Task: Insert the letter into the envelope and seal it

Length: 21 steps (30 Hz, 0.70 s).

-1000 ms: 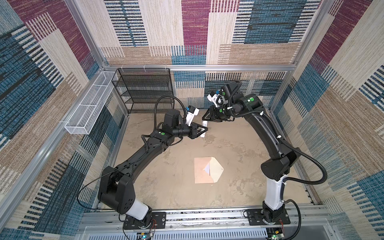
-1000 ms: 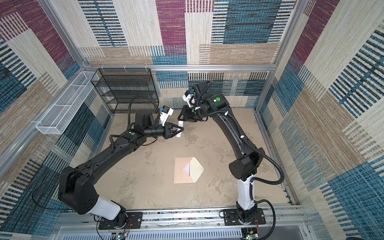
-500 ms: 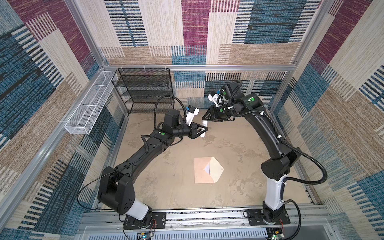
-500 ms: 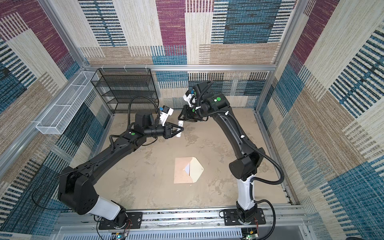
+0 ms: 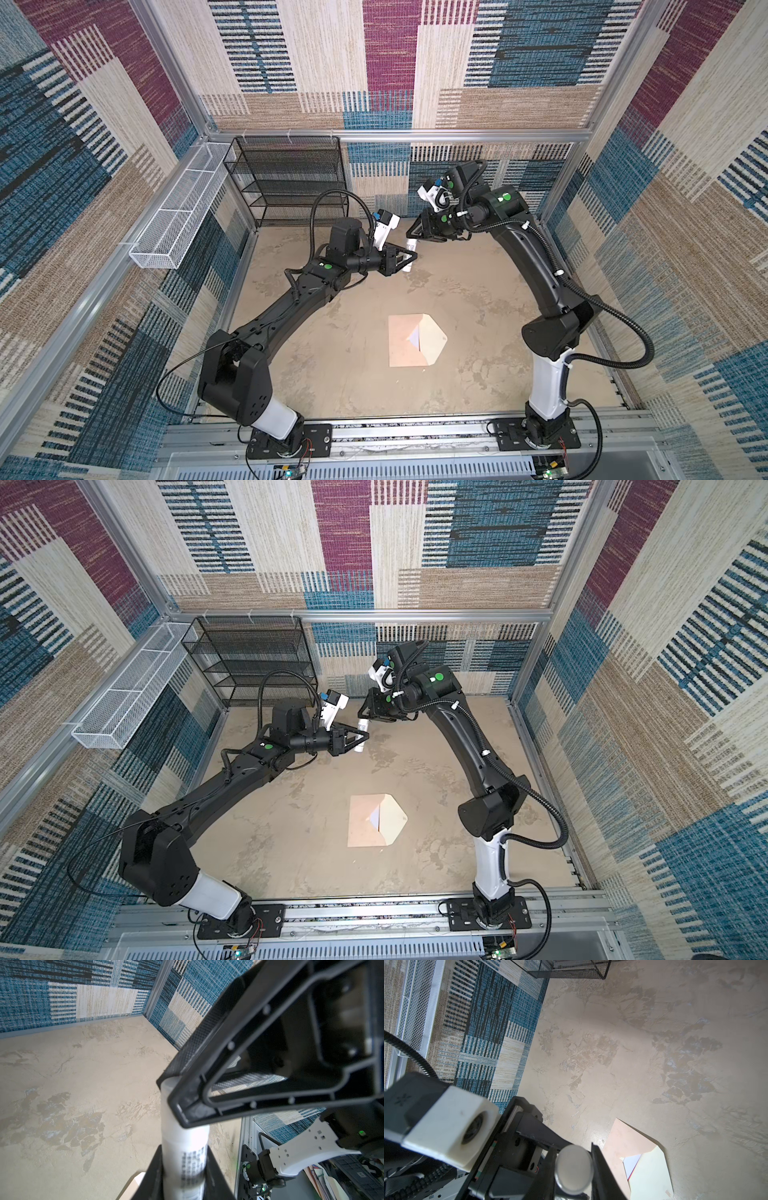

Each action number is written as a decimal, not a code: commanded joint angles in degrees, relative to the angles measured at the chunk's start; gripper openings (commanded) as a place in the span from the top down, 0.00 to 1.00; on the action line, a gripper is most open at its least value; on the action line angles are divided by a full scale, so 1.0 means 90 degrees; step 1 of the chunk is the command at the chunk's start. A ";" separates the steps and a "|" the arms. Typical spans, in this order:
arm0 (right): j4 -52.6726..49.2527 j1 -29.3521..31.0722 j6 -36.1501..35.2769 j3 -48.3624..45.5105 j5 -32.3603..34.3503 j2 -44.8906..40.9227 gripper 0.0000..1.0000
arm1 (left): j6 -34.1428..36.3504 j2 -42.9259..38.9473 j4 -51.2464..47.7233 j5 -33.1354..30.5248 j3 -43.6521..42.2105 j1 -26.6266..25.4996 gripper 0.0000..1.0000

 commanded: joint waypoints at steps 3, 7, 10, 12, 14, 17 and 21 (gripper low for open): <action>0.1512 -0.0173 0.0198 0.0197 0.0483 -0.0042 1.00 | 0.0227 0.0203 -0.1945 -0.0178 -0.0024 0.0012 1.00; 0.1559 -0.0247 0.0207 0.0196 0.0522 -0.0013 1.00 | 0.0224 0.0261 -0.1970 -0.0116 0.0013 0.0009 1.00; 0.1628 -0.0410 0.0250 0.0196 0.0506 -0.0013 1.00 | 0.0271 0.0240 -0.1997 -0.0111 -0.0017 0.0007 1.00; 0.1673 -0.0486 0.0277 0.0200 0.0450 -0.0011 1.00 | 0.0291 0.0235 -0.2018 -0.0107 -0.0056 0.0007 1.00; 0.1711 -0.0517 0.0292 0.0196 0.0410 -0.0002 1.00 | 0.0302 0.0219 -0.2031 -0.0087 -0.0107 0.0012 1.00; 0.1756 -0.0537 0.0343 0.0205 0.0340 0.0026 1.00 | 0.0293 0.0204 -0.2022 -0.0070 -0.0163 0.0012 1.00; 0.1701 -0.0537 0.0298 0.0169 0.0395 0.0056 1.00 | 0.0276 0.0153 -0.1952 -0.0088 -0.0193 0.0013 1.00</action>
